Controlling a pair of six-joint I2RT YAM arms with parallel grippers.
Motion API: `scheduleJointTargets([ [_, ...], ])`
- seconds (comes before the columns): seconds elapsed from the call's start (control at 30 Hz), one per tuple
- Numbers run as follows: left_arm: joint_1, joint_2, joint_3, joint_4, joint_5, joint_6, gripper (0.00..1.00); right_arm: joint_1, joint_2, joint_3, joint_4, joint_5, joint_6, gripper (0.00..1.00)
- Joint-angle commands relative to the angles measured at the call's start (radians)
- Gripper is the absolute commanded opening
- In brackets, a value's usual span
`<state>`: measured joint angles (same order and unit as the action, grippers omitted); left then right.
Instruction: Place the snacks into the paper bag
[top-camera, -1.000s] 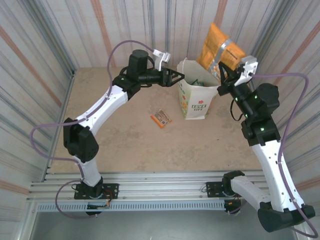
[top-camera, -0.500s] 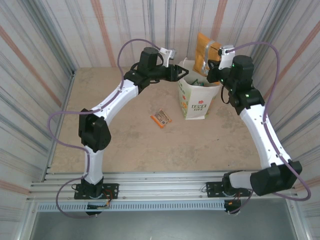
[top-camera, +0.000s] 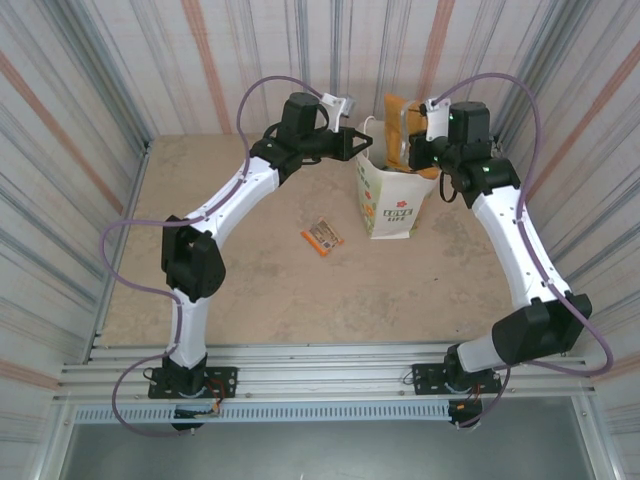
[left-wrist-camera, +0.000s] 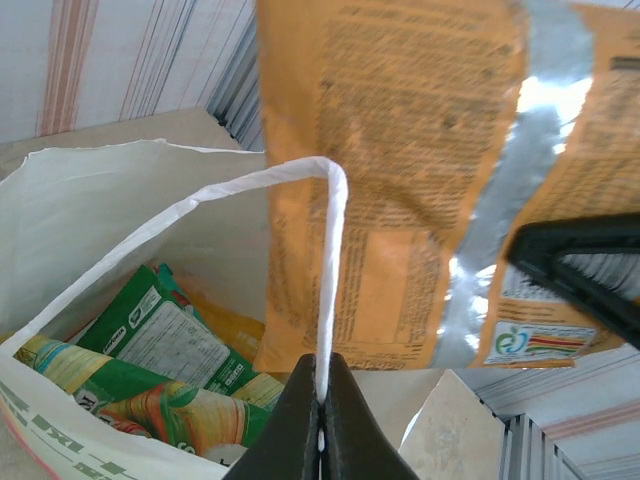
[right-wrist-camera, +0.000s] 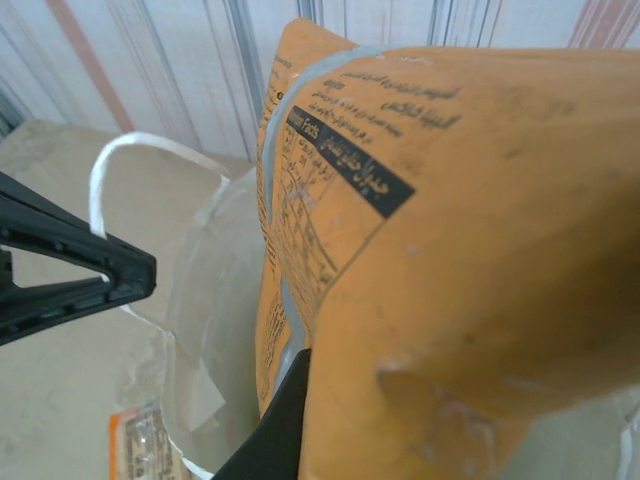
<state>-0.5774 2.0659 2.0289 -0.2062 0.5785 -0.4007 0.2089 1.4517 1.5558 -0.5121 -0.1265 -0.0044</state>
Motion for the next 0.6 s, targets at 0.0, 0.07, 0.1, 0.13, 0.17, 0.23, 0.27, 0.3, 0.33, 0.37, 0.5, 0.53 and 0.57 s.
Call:
scheduleJointTargets([
  [0.0, -0.004, -0.025, 0.001, -0.004, 0.017, 0.029, 0.0, -0.004, 0.042, 0.039, -0.08, 0.011, -0.058, 0.01],
  [0.07, -0.004, -0.033, -0.008, -0.001, 0.018, 0.034, 0.0, -0.003, 0.07, 0.049, -0.086, 0.008, -0.063, 0.01],
  [0.1, -0.004, -0.036, -0.009, -0.004, 0.018, 0.036, 0.0, -0.003, 0.084, 0.054, -0.091, 0.003, -0.064, 0.01],
  [0.13, -0.003, -0.038, -0.01, -0.005, 0.02, 0.039, 0.0, -0.002, 0.1, 0.06, -0.093, -0.007, -0.064, 0.02],
  [0.17, -0.004, -0.039, -0.012, -0.005, 0.021, 0.038, 0.0, -0.001, 0.111, 0.066, -0.095, -0.021, -0.064, 0.02],
  [0.23, -0.005, -0.042, -0.012, -0.004, 0.027, 0.04, 0.0, 0.001, 0.141, 0.078, -0.098, -0.048, -0.064, 0.04],
  [0.27, -0.004, -0.043, -0.012, -0.003, 0.029, 0.04, 0.0, 0.001, 0.153, 0.084, -0.101, -0.058, -0.064, 0.05],
  [0.3, -0.005, -0.044, -0.012, -0.003, 0.032, 0.04, 0.0, 0.001, 0.168, 0.094, -0.107, -0.066, -0.065, 0.06],
  [0.33, -0.004, -0.044, -0.012, -0.004, 0.034, 0.04, 0.0, 0.0, 0.184, 0.105, -0.118, -0.079, -0.067, 0.07],
  [0.37, -0.004, -0.046, -0.012, -0.004, 0.036, 0.04, 0.0, -0.003, 0.196, 0.118, -0.13, -0.096, -0.07, 0.08],
  [0.5, -0.006, -0.052, -0.013, -0.008, 0.037, 0.048, 0.0, -0.022, 0.255, 0.182, -0.204, -0.175, -0.077, 0.08],
  [0.53, -0.004, -0.053, -0.015, -0.01, 0.036, 0.048, 0.0, -0.028, 0.269, 0.2, -0.227, -0.197, -0.081, 0.08],
  [0.57, -0.006, -0.055, -0.015, -0.009, 0.035, 0.05, 0.0, -0.033, 0.284, 0.215, -0.25, -0.215, -0.083, 0.08],
])
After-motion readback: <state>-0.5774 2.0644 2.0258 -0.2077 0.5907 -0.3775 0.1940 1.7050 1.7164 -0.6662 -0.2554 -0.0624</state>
